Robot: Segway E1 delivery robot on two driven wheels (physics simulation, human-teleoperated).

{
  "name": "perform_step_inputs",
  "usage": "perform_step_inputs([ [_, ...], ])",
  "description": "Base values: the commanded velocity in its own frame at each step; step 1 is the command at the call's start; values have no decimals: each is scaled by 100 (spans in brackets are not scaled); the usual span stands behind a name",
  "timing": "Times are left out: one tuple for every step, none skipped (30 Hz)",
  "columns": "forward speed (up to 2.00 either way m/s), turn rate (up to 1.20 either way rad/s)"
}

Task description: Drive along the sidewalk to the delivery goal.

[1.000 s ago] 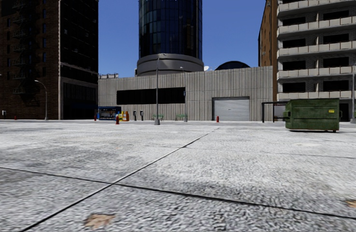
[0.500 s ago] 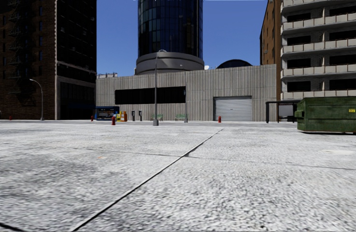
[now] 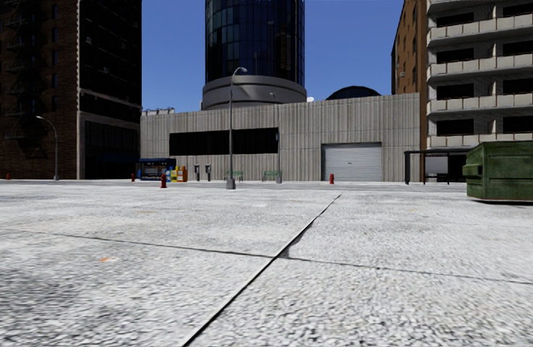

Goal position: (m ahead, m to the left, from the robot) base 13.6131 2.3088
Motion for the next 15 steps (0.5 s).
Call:
perform_step_inputs([
  [200, 0],
  [200, 0],
  [200, 0],
  [200, 0],
  [200, 0],
  [200, 0],
  [200, 0],
  [200, 8],
  [200, 8],
  [200, 15],
  [200, 19],
  [200, 21],
  [200, 21],
  [200, 24],
  [200, 26],
])
